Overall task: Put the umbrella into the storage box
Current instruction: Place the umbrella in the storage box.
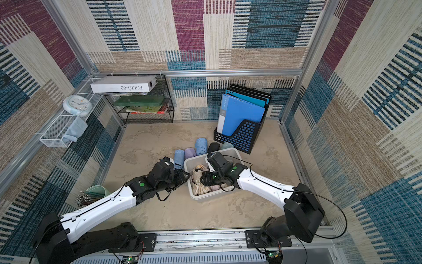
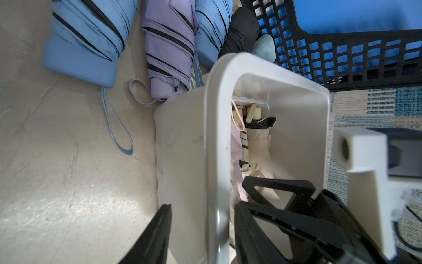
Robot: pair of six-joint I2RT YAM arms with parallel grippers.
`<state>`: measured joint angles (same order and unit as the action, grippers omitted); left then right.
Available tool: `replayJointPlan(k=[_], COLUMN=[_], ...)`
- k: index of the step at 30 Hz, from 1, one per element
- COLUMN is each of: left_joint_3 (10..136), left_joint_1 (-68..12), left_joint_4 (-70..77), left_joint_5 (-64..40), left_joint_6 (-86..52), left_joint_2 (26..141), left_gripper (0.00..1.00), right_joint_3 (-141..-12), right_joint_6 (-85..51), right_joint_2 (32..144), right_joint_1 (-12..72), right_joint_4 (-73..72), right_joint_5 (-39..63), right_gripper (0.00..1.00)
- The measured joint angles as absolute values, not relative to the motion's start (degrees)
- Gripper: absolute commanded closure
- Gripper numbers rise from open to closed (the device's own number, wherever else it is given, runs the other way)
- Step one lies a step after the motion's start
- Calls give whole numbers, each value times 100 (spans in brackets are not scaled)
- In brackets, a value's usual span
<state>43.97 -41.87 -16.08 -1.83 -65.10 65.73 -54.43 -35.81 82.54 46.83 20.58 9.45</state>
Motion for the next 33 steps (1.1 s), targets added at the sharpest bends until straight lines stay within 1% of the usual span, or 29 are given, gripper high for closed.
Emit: replayJointPlan(k=[4,7,8,9,12,15,20,23,28,33], left_joint_3=[4471,4641,4729,4814,5076,5251,5317,5408,5581,5690], left_joint_1=[-4182,-4143,-4093,-4038,-3675,-3242,-2405,-2128,-1826,-1678], left_joint_4=[-1691,-1872,-1966,-2053,-2351,-2637,-2928,-2969,-3020,-3006], left_joint_5=[-97,34,75,123,187,169,-30,-305,-620,-834], left_joint_6=[-6473,-6361,-6281,-6224,-5942,-5629,-5026,-4609,-4108,-3811], left_joint_2=[6499,6412,6372,6342,6296,6318,6530,6847,7520,8023], left_gripper=[51,46,44,41,32,24,15,12,9,9], right_joint_3=[-5360,-5358,-5363,-5378,-5428,-5579,-5907,-5992,-6130,-6141], right_joint_6=[-3664,-3671,-3669,-3662,-3638,-3570,-3441,-3385,-3367,-3385], right_joint_2=[8508,8611,8624,8621,8462,8169,7752,7590,7555,7546], right_joint_1=[4718,4718,4720,4720,4718,4713,4707,4644,4482,4362], right_joint_4=[1859,1796,1793,1798,1881,1984,2298,2416,2414,2405], right_joint_5=[1017,1007,1000,980,858,751,366,60,-320,-502], right_gripper=[54,51,49,43,25,19,17,16,15,15])
